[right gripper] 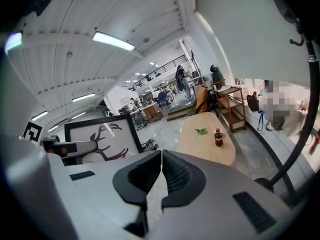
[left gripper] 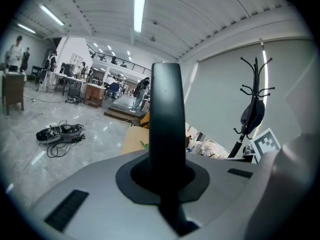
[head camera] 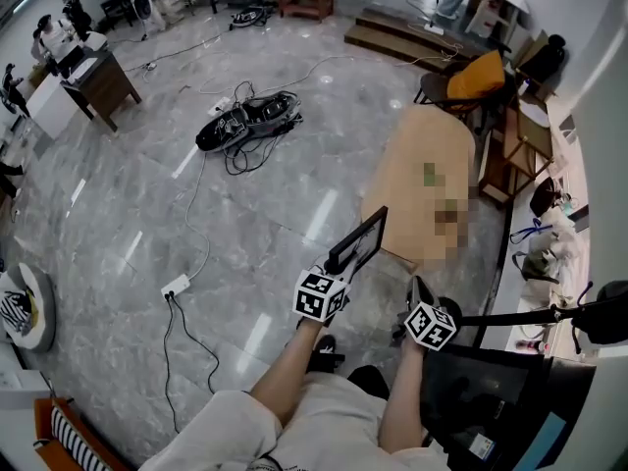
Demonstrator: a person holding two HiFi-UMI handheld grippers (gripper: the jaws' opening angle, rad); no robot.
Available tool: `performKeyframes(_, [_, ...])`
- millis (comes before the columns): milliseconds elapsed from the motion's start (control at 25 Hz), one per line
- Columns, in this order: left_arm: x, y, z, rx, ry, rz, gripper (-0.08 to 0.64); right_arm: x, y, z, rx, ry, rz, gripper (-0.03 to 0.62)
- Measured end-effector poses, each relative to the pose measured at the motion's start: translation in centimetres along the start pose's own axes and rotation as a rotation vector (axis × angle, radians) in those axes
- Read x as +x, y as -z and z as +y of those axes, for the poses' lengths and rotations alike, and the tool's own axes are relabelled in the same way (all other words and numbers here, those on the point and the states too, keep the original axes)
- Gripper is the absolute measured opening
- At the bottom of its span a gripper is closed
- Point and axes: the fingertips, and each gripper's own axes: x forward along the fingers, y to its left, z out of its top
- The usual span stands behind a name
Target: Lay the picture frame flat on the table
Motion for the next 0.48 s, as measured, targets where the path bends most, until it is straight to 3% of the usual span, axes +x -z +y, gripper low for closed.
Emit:
performKeyframes(240, [1.3,0.9,2.4,-0.062,-0.011,0.010,0.028,1.1,0.9,-1.1,-0.014,0.036,0.043,0.035])
performKeyframes(480, [3.6,0.9,3.4,-0.094,-0.034,0.009,0.028,3.7,-0.2,-2.0,-0.054,0.015,0.074,0.035])
